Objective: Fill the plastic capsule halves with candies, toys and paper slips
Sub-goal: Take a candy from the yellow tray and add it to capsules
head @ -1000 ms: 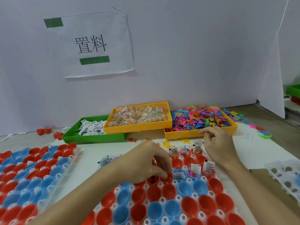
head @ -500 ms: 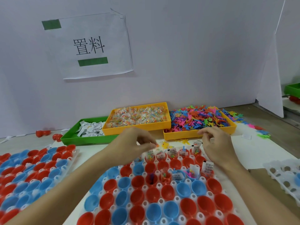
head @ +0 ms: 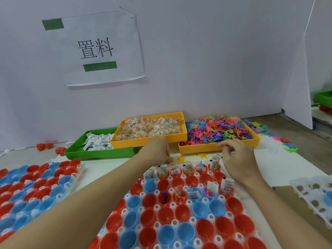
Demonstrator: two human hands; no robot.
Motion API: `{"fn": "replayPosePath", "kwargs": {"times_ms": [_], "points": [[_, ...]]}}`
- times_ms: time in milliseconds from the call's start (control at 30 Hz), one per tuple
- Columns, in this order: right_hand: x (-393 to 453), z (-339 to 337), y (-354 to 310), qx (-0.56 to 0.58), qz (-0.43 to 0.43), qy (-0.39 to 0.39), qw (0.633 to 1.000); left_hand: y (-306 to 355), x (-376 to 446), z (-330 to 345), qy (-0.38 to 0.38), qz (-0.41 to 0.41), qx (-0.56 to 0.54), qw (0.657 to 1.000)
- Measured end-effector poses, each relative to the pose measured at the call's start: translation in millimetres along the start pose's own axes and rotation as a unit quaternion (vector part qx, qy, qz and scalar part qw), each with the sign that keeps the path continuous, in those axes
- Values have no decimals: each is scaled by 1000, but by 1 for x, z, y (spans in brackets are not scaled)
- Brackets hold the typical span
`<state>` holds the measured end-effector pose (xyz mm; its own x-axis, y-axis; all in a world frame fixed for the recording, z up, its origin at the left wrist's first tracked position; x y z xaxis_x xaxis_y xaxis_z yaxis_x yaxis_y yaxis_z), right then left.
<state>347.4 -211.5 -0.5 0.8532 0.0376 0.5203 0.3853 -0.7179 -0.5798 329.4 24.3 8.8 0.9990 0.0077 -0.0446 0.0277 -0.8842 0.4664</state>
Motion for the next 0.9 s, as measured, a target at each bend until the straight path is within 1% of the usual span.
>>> {"fn": "replayPosePath", "kwargs": {"times_ms": [167,300,367,467,533,600,667,733,900], "points": [[0,0,0,4,2,0,1000,5,-5,-7,2,5,-34,999],[0,0,1,4,4,-1,1000,11,-17,-37,64,22,-121,990],[0,0,1,6,4,0,1000,10,-27,-48,87,26,-174,981],[0,0,2,9,5,-3,1000,8,-46,-65,136,48,-220,965],[0,1,1,9,5,-5,1000,6,-59,-70,152,62,-298,940],[0,1,1,9,5,-5,1000,6,-71,-66,129,72,-374,915],[-1,0,0,10,4,-4,1000,11,-83,-58,92,85,-400,908],[-1,0,0,9,5,-3,1000,14,-93,-53,61,92,-400,910],[0,0,0,3,2,-3,1000,17,-108,-43,5,84,-364,928]]}}
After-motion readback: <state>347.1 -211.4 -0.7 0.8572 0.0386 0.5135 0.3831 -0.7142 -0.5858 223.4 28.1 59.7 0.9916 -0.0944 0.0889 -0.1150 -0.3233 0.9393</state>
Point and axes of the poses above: each hand's wrist, its own x-axis towards the middle knuckle, its own z-axis out of the palm, y = z × x, the point moved 10 cm from there along x, towards the middle knuckle, and after that the axes turned 14 degrees about -x, right-handed, at the moved point
